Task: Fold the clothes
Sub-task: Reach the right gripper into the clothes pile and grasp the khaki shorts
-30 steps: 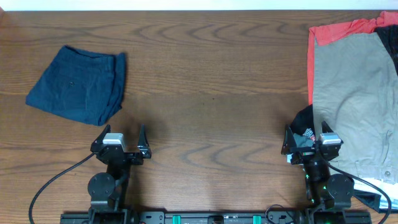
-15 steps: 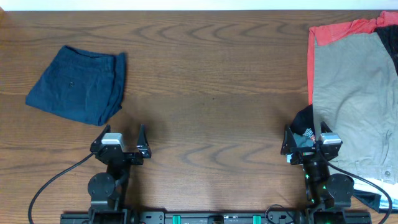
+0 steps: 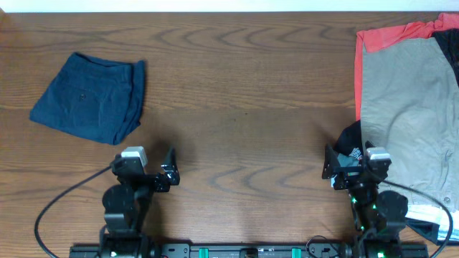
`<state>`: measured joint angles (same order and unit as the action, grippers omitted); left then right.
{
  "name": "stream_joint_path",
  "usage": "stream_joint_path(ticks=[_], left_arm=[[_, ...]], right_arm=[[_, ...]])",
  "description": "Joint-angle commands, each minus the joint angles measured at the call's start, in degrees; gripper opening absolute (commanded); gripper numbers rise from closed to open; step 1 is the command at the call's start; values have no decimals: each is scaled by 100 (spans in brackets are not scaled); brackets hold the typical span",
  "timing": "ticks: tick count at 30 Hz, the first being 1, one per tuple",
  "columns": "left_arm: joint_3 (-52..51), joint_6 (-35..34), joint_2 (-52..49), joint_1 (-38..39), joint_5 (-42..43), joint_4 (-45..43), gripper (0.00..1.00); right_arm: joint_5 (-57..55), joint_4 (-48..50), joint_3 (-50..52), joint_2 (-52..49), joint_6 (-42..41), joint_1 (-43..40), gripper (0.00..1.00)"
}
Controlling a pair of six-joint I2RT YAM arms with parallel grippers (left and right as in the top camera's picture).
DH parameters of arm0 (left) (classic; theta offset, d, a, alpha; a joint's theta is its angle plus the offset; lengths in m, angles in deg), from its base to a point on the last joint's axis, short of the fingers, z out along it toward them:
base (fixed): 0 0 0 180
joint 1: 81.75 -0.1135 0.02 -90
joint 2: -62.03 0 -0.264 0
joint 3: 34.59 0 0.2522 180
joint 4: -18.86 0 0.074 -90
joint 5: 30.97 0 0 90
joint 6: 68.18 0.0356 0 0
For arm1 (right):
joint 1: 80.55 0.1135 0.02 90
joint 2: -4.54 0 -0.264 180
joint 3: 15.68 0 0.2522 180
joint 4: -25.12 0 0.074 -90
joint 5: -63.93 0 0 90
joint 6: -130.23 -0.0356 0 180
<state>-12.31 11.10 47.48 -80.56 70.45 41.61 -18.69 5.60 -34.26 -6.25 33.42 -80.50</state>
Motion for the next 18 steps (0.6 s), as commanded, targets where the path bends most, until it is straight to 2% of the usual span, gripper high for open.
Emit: stream_joint_path(ticks=[1,6,14,18], left_arm=[[721,-76,-461,-11,212,295,98],[1659,-76,-1235,-11,216,1281,98],[3029,-74,-2118,-11,295,3042,98],[3265,-76,-2334,-11,295,3388,98]], right_arm=[[15,-83,-485,-562,-61,33,99],[-81,-407,-1180,-1764,26,33,99],[-1180,-2179,-2684,-4087,26,22,99],[-1314,-2225,-3018,-5034,20,22,99]])
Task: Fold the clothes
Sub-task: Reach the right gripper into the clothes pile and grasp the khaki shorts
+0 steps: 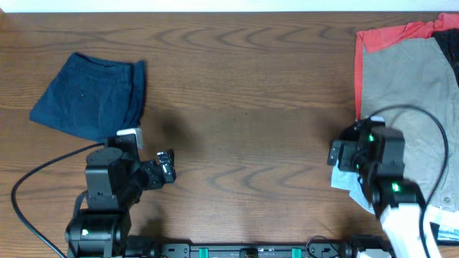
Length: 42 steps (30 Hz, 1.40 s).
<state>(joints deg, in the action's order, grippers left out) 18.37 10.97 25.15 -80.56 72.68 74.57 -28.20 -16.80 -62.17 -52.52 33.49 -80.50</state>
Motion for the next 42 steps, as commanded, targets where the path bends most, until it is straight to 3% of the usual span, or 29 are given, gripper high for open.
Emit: stream_joint_path(ticks=[1,6,12,19,36,42], left_arm=[[197,-61,-122,-11,72,125,98],[197,-63,-188,-11,72,155,98],[197,-63,-197,-11,72,221,98],[197,-63,-197,-11,72,262,98],[195,-63,-197,-11,72,280,98],[195,-63,-197,-11,72,304,98]], right_arm=[[-365,59,-243,-542,13,22,99],[-1394,129,-240,-1062,-267,-46,99],[-1937,-22,-236,-1329,-813,-317,71],[-2050,-144,-87,-1467,-804,-354,52],[-1864,-570,-13,-1528,-807,-354,53],[-1869,-636,0,-1528,-807,-354,43]])
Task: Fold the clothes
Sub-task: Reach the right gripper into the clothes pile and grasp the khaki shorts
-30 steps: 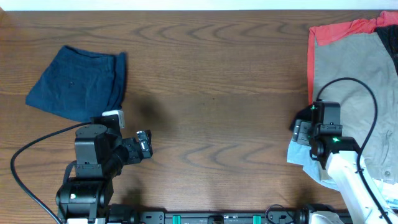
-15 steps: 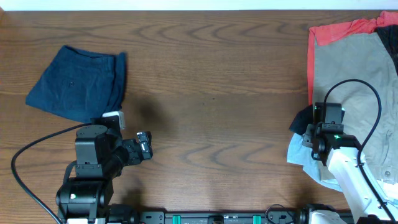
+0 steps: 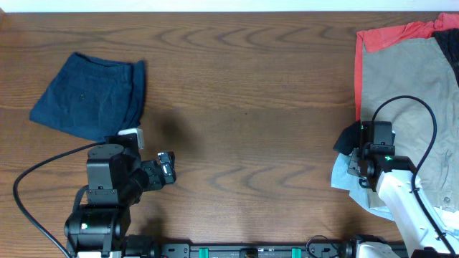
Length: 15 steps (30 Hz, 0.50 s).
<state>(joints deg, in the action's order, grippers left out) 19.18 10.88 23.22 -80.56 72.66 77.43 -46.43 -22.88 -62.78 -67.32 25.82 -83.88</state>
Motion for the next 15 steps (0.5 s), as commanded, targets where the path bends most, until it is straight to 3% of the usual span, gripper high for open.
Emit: stream_joint_path(ticks=[1,8,11,15], left_arm=[[114,-55,-4,-11,74,20,98],[114,-55,-4,-11,74,44,98],[116,-55,-4,-11,74,59,98],[114,-55,-4,-11,74,59,98]], right_arm=[[-46,-28,76,-48,-39,-15,43],[-70,63,284,-48,-42,-15,42],[-90,74,291,-48,-42,-15,35],[-133,81,291,-46,-105,-15,1]])
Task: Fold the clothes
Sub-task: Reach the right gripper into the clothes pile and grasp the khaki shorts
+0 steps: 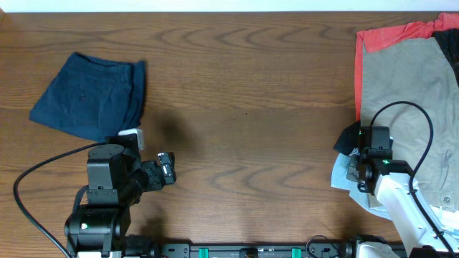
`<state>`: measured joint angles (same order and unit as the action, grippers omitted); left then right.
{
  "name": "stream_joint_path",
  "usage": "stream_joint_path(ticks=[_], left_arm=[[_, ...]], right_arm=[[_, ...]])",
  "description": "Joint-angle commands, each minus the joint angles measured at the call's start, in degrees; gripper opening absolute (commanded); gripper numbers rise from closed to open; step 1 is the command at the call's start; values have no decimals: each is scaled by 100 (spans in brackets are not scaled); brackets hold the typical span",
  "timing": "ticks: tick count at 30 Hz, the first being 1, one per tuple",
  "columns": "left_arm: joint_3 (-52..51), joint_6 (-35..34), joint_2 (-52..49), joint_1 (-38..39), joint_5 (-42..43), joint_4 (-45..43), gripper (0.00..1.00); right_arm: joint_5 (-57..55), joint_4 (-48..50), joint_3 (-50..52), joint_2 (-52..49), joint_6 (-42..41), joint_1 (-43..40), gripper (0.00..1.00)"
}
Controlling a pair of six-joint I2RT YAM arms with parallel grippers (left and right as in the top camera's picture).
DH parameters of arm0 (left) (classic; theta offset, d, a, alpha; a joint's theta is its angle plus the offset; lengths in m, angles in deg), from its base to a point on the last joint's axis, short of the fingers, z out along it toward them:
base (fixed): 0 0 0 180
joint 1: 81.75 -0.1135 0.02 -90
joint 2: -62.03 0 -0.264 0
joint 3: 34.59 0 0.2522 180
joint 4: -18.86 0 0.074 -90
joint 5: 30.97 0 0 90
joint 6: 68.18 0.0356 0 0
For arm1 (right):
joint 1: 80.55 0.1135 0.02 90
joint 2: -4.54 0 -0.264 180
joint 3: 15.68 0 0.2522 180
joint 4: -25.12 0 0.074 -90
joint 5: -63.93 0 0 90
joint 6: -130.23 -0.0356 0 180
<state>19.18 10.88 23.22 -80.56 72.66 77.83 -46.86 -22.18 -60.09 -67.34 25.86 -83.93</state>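
A folded dark blue garment lies at the far left of the table. A pile of unfolded clothes sits at the right edge: a grey-tan garment on top, a red one under it, a black piece and a pale blue piece at its near-left corner. My right gripper is down over that corner, its fingers hidden under the wrist. My left gripper hovers above bare table, near the blue garment's front edge; its jaw state is unclear.
The wooden table spreads between the two garments' places. Cables loop from both arms, the left cable near the front left, the right cable over the grey-tan garment. The arm bases stand along the front edge.
The right wrist has shifted slightly rightward and nearer the front edge over the pile's corner. The left arm and all the clothes look unchanged.
Both arms first rested low at the front edge. Then the left arm stood raised near the blue garment and the right arm reached over the pile's near-left corner. The right wrist has stayed over that corner with small shifts since.
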Motion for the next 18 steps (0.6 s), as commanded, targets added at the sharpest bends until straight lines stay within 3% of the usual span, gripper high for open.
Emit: stream_joint_path(ticks=[1,10,18], left_arm=[[114,-55,-4,-11,74,20,98],[114,-55,-4,-11,74,17,98],[114,-55,-4,-11,74,24,98]], right_arm=[[-90,9,11,-44,-146,-11,1],[385,-531,-802,186,-271,-11,1],[3086,-588,-1943,332,778,55,1]])
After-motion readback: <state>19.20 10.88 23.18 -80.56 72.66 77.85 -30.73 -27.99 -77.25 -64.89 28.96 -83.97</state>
